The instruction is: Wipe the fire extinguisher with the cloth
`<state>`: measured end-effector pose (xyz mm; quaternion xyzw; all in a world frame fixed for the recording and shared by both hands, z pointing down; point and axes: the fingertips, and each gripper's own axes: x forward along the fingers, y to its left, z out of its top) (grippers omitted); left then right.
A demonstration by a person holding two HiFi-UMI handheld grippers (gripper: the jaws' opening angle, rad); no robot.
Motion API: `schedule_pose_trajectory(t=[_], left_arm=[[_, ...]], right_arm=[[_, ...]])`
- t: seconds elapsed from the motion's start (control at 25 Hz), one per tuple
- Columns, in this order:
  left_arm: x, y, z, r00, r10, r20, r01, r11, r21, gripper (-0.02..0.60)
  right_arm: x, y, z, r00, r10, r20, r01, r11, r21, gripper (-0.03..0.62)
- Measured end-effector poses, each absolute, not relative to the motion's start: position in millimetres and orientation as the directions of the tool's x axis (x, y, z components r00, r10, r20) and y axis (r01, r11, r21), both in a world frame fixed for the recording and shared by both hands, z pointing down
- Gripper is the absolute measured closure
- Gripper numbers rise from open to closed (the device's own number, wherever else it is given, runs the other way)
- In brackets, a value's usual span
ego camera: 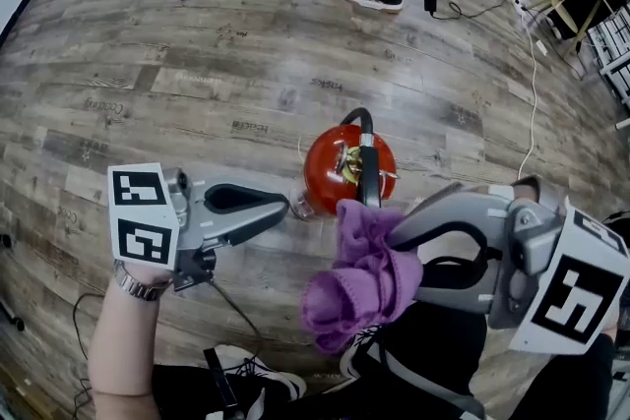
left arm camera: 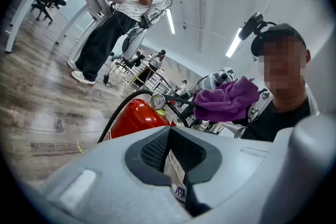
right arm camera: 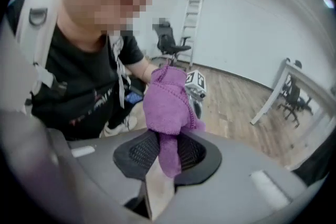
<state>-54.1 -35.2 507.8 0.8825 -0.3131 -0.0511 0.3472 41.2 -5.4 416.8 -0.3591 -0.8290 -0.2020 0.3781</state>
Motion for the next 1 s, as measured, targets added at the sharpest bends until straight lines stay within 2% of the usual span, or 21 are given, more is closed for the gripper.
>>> schedule_pose_trajectory(t=[0.12,0.2,0.28,0.48,0.68,1.0], left_arm=[[-59.6,-34.4,503.3,0.779,-0.622,0.077,-0.508,-0.554,0.66,0.584],[-63.8,-28.4,497.1,0.749,-0.662,0.025,-0.482,-0.518,0.707,0.584],[-69.1,-17.8,487.1,0.7,-0.714,-0.012,-0.455,-0.459,0.763,0.584],[-77.0,26.4,443.3,0.612,-0.791,0.012,-0.439,-0.327,0.837,0.584],[-81.5,52.7,343.6,0.562,-0.827,0.019,-0.414,-0.261,0.872,0.584],[-72.6,69.1,156.7,0.512,-0.859,0.024,-0.397,-0.212,0.893,0.584]], right_arm=[[48.2,1.7,406.3,-0.524,0.648,0.552,0.659,0.72,-0.22,0.508],[45.1,2.5,393.6,-0.613,0.698,0.37,0.571,0.715,-0.403,0.508],[43.1,-1.8,381.1,-0.666,0.701,0.254,0.504,0.675,-0.539,0.508],[43.8,-6.4,339.9,-0.732,0.659,0.174,0.375,0.603,-0.704,0.508],[38.4,-10.3,249.4,-0.792,0.606,0.072,0.335,0.531,-0.778,0.508],[55.0,-20.8,93.3,-0.915,0.396,-0.079,0.271,0.457,-0.847,0.507]])
